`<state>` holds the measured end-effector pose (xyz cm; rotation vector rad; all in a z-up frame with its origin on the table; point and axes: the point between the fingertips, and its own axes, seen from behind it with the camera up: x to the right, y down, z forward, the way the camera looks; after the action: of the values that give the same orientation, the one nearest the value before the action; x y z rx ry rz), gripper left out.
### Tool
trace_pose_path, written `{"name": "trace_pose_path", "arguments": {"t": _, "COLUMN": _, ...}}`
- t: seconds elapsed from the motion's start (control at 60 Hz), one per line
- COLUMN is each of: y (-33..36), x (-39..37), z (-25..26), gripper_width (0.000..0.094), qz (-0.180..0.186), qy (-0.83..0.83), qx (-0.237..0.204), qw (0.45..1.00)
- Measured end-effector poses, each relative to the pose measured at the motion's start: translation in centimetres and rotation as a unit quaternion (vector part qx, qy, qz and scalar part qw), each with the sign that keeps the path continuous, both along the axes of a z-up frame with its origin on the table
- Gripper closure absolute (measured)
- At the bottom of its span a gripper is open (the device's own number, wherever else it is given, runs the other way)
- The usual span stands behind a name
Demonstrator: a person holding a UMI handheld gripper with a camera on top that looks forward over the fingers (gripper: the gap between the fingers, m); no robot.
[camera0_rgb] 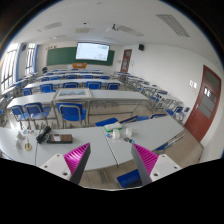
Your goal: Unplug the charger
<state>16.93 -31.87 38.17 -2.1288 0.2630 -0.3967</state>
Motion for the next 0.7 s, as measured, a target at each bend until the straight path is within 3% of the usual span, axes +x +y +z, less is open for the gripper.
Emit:
{"name": "trace_pose_path", "arguments": {"t": 0.117, "y": -0.9, "x": 0.2, "z": -2.0, "gripper_width": 0.0084, "qz": 0.0, "qy": -0.009, "qx": -0.02, "qw": 1.0}}
{"name": "trace_pose_path", "arguments": {"t": 0.367, "y": -1.7, "x": -1.8, "z": -12.0, "gripper_width": 0.0079, "qz": 0.007, "qy": -0.018, "qx": -0.071, "qw": 0.997}}
{"name": "trace_pose_path", "arguments": {"t": 0.583, "y": -1.0, "x": -10.9, "z": -22.8, "gripper_width": 0.0078, "qz": 0.066, "qy": 0.016, "qx": -0.098, "qw": 0.993}}
{"name": "trace_pose_path", "arguments": {"t": 0.7, "y": 2.8, "x": -17.6, "z": -27.0, "gripper_width": 0.0081, "qz": 0.099, "qy": 0.053, "qx": -0.079, "qw": 0.991}}
